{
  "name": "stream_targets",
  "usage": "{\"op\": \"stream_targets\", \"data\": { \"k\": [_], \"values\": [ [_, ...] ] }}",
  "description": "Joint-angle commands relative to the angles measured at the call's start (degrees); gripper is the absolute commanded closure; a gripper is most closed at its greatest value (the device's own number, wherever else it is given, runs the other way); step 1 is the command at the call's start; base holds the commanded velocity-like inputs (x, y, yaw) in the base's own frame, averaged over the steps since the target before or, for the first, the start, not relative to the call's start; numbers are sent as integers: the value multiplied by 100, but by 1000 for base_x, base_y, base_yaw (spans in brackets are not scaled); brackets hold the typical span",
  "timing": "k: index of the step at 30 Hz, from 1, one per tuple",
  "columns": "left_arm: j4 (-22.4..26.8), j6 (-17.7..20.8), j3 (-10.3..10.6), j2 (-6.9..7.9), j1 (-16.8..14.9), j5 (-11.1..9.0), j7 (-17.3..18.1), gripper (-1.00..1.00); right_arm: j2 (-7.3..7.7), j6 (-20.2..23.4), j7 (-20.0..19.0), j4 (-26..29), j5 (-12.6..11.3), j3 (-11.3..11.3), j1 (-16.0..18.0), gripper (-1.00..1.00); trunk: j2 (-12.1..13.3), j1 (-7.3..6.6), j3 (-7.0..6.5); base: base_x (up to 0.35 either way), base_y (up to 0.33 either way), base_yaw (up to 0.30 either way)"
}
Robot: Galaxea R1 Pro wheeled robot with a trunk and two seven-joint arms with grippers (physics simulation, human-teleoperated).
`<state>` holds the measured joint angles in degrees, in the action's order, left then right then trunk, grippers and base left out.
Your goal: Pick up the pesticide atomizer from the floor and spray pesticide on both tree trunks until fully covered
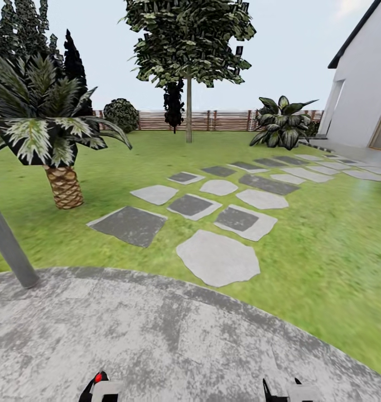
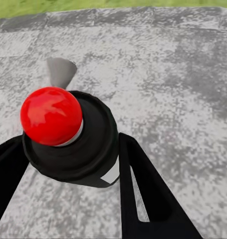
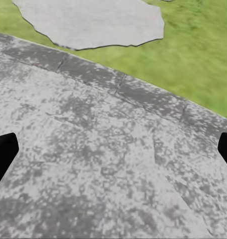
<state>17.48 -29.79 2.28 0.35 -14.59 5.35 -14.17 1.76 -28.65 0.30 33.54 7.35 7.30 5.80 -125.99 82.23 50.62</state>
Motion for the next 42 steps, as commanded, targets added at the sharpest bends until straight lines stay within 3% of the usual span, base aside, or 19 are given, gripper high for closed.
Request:
{"op": "stream_targets", "data": {
  "k": [1,42],
  "values": [
    [1,0,0,0,0,1,-2,100,0,0,0,-3,-1,0,0,-100,0,0,0,339,0,0],
    [1,0,0,7,0,1,0,100,0,0,-4,-6,3,0,0,-100,0,0,0,339,0,0]
  ]
}}
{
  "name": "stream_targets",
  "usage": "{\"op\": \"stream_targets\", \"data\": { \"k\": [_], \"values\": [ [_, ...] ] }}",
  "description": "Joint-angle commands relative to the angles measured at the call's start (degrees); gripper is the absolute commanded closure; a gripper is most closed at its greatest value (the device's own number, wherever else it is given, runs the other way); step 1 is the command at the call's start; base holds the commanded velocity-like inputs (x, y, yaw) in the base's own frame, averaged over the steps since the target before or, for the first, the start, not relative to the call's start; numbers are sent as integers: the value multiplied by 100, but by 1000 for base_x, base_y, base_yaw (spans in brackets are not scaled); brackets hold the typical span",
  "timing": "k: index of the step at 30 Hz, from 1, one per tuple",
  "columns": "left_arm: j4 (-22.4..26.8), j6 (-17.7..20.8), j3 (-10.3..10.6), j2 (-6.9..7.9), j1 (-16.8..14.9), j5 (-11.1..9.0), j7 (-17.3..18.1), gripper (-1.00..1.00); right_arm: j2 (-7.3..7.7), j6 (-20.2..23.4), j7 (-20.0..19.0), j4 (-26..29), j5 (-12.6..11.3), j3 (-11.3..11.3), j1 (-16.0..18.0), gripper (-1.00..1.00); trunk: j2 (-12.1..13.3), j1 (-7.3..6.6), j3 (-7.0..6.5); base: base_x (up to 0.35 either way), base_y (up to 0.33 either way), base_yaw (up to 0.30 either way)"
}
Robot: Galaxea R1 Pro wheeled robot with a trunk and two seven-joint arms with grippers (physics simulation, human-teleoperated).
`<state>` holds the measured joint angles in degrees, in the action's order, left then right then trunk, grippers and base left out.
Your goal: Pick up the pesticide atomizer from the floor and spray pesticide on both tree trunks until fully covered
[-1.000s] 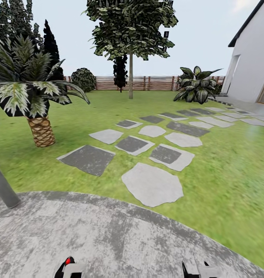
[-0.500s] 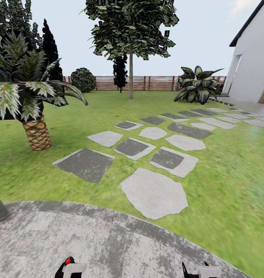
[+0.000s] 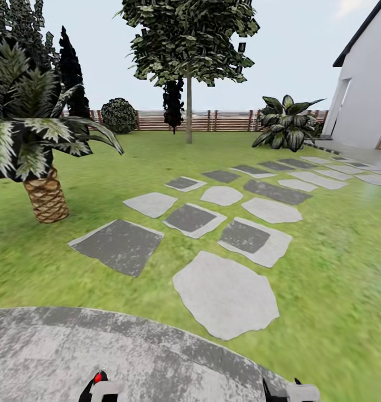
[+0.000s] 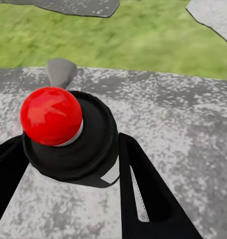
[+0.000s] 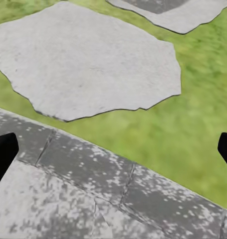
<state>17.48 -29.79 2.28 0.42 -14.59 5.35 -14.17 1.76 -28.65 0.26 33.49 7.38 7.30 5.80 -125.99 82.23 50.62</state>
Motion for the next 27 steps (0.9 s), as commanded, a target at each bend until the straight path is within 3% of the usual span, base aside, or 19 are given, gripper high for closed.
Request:
{"op": "stream_targets", "data": {
  "k": [1,27],
  "values": [
    [1,0,0,0,0,1,-1,100,0,0,0,0,0,0,0,-100,0,0,0,339,0,0],
    [1,0,0,2,0,1,-3,100,0,0,0,0,0,0,0,-100,0,0,0,339,0,0]
  ]
}}
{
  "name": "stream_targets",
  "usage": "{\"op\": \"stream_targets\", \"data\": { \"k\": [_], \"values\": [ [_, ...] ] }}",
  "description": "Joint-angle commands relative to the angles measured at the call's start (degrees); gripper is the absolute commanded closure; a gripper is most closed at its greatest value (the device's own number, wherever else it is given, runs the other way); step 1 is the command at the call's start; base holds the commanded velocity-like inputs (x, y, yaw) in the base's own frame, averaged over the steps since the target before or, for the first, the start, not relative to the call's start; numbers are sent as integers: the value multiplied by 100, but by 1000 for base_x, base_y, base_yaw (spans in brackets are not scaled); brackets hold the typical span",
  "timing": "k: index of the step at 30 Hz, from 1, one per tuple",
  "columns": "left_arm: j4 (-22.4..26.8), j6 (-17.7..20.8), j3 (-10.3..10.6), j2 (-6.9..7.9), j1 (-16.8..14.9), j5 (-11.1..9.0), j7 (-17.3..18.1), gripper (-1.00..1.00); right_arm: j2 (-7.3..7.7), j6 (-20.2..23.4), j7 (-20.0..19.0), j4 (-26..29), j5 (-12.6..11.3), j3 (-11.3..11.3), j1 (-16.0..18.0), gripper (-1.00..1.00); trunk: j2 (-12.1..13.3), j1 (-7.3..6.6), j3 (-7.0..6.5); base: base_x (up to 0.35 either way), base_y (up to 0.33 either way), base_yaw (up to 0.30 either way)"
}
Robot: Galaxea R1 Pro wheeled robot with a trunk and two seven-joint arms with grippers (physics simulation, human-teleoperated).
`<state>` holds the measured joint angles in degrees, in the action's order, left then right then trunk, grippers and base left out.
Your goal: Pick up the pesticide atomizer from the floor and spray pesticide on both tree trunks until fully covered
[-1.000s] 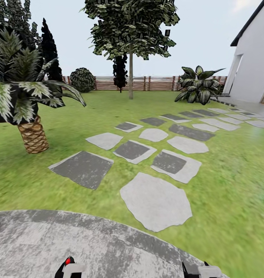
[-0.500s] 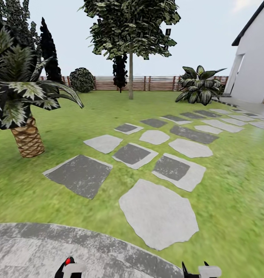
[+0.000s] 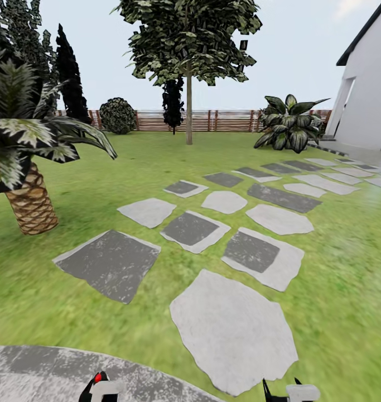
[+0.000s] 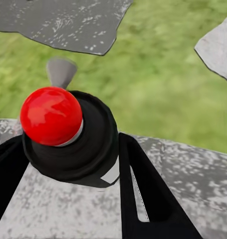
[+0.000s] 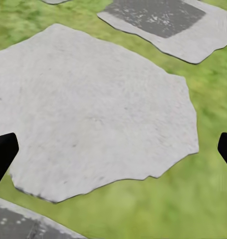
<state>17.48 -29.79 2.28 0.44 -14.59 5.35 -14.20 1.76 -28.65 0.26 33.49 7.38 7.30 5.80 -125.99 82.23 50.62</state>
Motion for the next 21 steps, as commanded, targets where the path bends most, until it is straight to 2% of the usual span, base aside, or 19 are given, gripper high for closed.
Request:
{"op": "stream_targets", "data": {
  "k": [1,21],
  "values": [
    [1,0,1,0,0,1,0,100,0,0,0,0,0,0,0,-100,0,0,0,339,0,0],
    [1,0,1,-3,0,1,-2,100,0,0,0,0,0,0,0,-100,0,0,0,339,0,0]
  ]
}}
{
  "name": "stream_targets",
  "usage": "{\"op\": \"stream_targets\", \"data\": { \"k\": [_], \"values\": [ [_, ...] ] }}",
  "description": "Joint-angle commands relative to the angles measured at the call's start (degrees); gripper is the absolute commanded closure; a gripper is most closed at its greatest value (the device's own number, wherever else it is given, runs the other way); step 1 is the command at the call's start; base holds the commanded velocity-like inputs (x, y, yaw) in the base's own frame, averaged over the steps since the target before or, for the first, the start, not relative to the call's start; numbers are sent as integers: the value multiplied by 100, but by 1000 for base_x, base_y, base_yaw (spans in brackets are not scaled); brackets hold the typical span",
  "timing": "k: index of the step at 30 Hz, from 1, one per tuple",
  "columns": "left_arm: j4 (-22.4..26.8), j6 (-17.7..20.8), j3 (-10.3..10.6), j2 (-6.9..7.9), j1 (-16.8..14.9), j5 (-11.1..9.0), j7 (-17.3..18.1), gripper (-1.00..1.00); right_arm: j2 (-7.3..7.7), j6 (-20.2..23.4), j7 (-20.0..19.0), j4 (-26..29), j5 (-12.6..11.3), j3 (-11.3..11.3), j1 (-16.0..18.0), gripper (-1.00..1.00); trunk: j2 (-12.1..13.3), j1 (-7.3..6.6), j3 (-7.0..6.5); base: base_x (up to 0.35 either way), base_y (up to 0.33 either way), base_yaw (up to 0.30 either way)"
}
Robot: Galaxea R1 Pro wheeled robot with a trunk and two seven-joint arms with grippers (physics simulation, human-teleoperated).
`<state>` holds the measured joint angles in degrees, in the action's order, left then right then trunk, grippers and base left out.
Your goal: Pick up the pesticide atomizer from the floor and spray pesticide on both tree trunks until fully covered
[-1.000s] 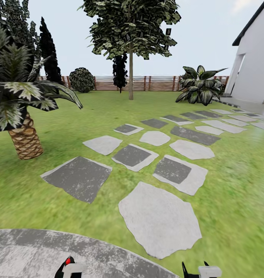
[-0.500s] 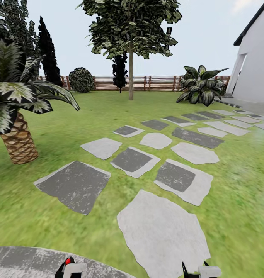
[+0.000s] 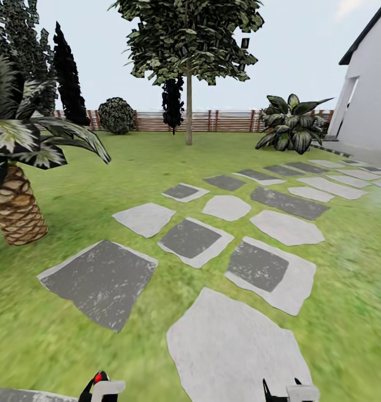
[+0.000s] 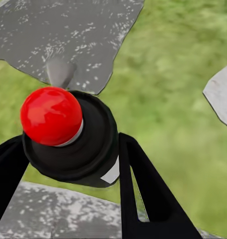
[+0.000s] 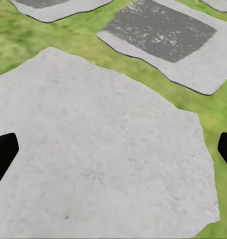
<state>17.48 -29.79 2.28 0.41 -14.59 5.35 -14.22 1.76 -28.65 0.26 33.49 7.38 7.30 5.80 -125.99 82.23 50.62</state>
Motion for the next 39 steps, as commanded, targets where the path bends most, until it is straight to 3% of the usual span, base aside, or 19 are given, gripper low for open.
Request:
{"op": "stream_targets", "data": {
  "k": [1,39],
  "values": [
    [1,0,0,0,0,1,0,100,0,0,0,0,0,0,0,-100,0,0,0,339,0,0],
    [1,0,-3,3,0,1,0,100,0,0,0,0,0,0,0,-100,0,0,0,339,0,0]
  ]
}}
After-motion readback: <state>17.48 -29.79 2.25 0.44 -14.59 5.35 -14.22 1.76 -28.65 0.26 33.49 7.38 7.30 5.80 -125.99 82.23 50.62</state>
